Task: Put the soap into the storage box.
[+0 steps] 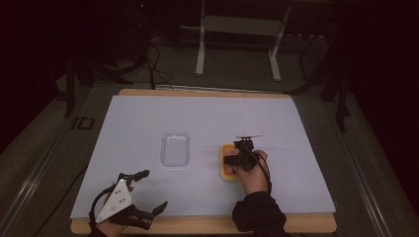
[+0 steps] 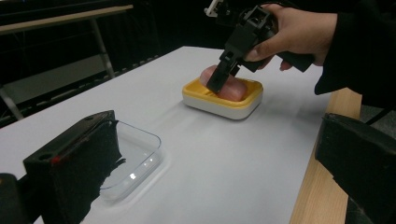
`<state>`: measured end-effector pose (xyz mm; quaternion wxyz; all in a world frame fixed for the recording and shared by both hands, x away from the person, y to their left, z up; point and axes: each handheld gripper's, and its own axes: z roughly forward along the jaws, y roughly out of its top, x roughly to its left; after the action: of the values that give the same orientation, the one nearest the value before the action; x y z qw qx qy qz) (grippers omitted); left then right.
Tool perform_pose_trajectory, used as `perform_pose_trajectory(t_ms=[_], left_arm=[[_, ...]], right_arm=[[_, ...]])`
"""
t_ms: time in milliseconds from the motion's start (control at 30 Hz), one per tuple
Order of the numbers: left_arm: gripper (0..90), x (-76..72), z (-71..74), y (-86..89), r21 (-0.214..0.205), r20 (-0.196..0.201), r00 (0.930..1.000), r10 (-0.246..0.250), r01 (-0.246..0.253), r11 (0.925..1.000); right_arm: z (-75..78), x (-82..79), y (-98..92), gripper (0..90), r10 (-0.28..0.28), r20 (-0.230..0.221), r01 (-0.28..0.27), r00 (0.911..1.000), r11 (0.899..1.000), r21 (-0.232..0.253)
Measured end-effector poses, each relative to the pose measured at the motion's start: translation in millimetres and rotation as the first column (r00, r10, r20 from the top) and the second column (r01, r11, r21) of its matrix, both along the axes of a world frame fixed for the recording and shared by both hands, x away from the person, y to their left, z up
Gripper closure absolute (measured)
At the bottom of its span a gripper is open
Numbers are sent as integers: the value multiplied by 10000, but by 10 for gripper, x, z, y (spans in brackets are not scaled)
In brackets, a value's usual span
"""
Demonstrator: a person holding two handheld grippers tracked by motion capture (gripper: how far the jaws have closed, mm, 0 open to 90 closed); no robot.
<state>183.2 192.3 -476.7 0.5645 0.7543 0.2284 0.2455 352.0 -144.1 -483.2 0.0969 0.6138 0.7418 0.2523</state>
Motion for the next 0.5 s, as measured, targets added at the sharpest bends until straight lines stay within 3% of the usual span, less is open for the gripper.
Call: perform_pose_trajectory(t_ms=[367,500], left_arm=[[6,4,-3,-2,20,-29,10000,-22,22,10000],[6,3,-3,-3,24,-27,10000,-13,13,10000]], right_arm=[[-156,46,18,374,-291,57,293,9996,9993,-240],[-147,71,11,358,-128,42,128,9999,9997,-214]])
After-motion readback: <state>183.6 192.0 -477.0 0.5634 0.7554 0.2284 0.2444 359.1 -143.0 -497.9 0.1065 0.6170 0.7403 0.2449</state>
